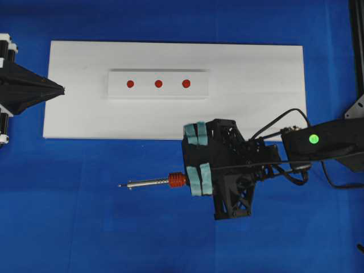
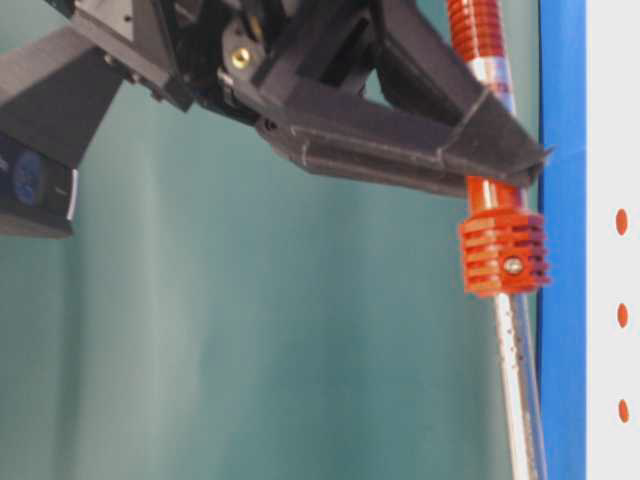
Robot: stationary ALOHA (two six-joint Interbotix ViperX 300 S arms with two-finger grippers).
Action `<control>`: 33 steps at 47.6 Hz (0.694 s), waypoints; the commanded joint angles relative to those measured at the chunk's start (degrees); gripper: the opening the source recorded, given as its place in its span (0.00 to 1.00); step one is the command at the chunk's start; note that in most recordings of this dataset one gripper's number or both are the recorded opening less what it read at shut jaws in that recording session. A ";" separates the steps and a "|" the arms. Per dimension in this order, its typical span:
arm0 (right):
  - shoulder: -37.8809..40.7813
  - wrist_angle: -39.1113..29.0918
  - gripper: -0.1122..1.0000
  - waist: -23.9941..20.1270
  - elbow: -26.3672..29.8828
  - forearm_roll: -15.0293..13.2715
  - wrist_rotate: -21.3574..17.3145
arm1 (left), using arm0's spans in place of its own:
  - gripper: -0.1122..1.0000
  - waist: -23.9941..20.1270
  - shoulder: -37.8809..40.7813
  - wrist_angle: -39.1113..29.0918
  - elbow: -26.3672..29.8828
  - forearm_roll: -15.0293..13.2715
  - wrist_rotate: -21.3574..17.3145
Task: Touch the tip of the soldering iron to the mark.
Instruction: 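Carry the iron up over the white strip, tip pointing down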
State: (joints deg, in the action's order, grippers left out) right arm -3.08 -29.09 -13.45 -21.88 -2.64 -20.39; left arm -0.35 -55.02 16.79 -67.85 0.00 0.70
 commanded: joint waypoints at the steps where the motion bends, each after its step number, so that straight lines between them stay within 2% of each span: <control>1: -1.85 -0.62 0.16 1.76 0.88 -0.88 0.26 | 0.10 -0.09 0.35 0.26 0.53 0.09 0.09; 21: -4.39 -3.52 0.16 13.89 -1.76 -12.22 1.67 | 0.10 -0.09 0.09 0.26 0.53 0.09 0.09; 26: -4.39 -3.43 0.16 16.52 -1.49 -13.54 4.04 | 0.10 -0.09 0.18 0.26 0.53 0.09 0.09; 33: -4.39 -3.08 0.16 20.13 -1.32 -13.36 8.26 | 0.10 -0.09 0.18 0.26 0.53 0.09 0.09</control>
State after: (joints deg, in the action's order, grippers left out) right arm -5.89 -32.70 4.92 -24.35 -15.82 -13.36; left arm -0.35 -55.11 16.79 -67.85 0.09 0.70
